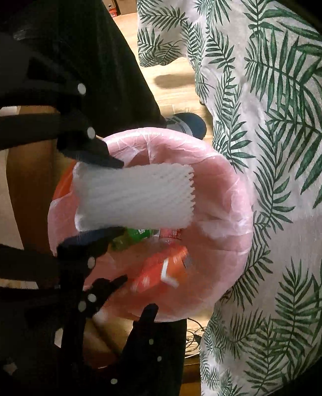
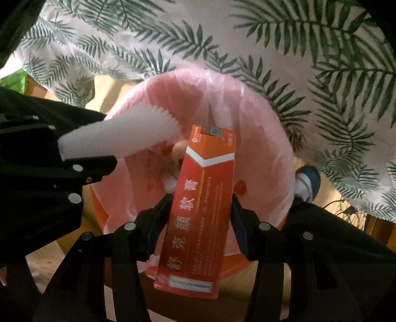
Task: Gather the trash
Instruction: 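Open the left tool to drop the brush while the right tool releases the red box, then raise both open tools from the bin toward the table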
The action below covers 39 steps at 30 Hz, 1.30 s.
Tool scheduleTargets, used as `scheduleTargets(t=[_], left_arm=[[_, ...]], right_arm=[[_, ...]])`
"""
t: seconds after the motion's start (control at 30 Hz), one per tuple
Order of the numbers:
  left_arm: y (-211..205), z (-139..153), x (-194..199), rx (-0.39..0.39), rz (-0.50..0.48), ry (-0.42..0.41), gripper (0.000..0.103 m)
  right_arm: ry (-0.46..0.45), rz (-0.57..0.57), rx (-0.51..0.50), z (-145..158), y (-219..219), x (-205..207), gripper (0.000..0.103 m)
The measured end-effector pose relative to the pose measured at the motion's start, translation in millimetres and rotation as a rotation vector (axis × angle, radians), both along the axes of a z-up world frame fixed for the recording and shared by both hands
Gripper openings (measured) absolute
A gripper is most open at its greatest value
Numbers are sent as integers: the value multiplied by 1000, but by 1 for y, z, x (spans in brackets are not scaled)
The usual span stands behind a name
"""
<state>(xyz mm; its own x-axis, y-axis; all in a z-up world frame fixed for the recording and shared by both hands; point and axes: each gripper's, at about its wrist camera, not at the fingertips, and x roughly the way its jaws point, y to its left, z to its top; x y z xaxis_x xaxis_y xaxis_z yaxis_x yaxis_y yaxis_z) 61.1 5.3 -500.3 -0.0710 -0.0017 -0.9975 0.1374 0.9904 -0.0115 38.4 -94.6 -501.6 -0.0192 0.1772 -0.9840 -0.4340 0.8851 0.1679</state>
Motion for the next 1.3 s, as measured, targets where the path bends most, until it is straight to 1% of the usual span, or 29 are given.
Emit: scheduleTargets(t=[0.07,0.1,0.17,0.2,0.23,0.27,0.3,0.33,0.37,0.4,0.47,0.53,0.6,0.67,0.73,0.8,0.83,0.87,0.93,1.0,1.07,1.1,1.13,1.17,1.2,1.23,1.3], left_arm=[[1,-2,0,5,6,-5,56],[3,-2,1,6,11,-7,58],[5,-3,1,7,23,-14,78],[6,-2,1,7,34,-27,81],[7,-1,2,5,43,-35,87],[7,0,2,3,49,-44,95],[7,1,2,3,54,-51,99],[7,1,1,9,57,-54,98],[7,-1,0,18,56,-47,98],[7,-2,-1,33,51,-38,98],[7,-3,-2,72,34,-25,98],[8,0,-2,103,26,-23,98],[10,12,-2,123,33,-51,98],[10,33,-6,93,40,-99,98],[8,54,-10,78,30,-152,98],[5,85,-20,102,8,-222,98],[3,100,-26,102,-2,-255,98],[3,111,-28,102,-5,-275,98],[2,143,-39,85,-12,-332,98],[2,186,-53,61,-26,-414,98],[-1,227,-63,55,-43,-499,98],[-2,243,-65,55,-50,-529,98],[-3,269,-70,52,-61,-581,98],[-4,287,-71,48,-67,-617,98],[-5,304,-72,45,-71,-654,98],[-6,329,-72,41,-74,-706,98],[-6,365,-69,34,-79,-777,98]], right_arm=[[-4,2,-3,-1,0,0,60],[-7,3,-6,-2,1,0,60],[-6,3,-7,-4,0,1,63],[-4,1,-11,-5,0,1,65],[-6,0,-16,-5,0,1,67],[-10,0,-21,-5,-1,1,70],[-16,1,-26,-5,0,0,74],[-30,1,-35,-5,2,0,81],[-43,3,-45,-3,2,0,85],[-57,4,-60,-1,2,-1,87],[-72,3,-73,3,0,-2,94],[-84,-13,-82,6,-5,-2,95],[-81,-20,-89,10,-10,-2,95],[-99,-20,-117,15,-11,-4,95],[-113,-13,-124,29,-15,-5,95],[-143,-18,-134,52,-21,-6,96],[-155,-21,-120,66,-24,-8,95],[-178,-34,-96,84,-28,-11,96],[-215,-60,-52,115,-35,-19,97],[-276,-81,-9,152,-42,-29,97],[-351,-90,5,188,-47,-40,97],[-398,-93,20,212,-50,-46,97],[-436,-99,28,230,-52,-49,97],[-493,-111,38,255,-56,-54,97],[-534,-115,45,273,-58,-56,97],[-570,-117,50,288,-57,-56,97],[-657,-127,56,325,-59,-54,97]])
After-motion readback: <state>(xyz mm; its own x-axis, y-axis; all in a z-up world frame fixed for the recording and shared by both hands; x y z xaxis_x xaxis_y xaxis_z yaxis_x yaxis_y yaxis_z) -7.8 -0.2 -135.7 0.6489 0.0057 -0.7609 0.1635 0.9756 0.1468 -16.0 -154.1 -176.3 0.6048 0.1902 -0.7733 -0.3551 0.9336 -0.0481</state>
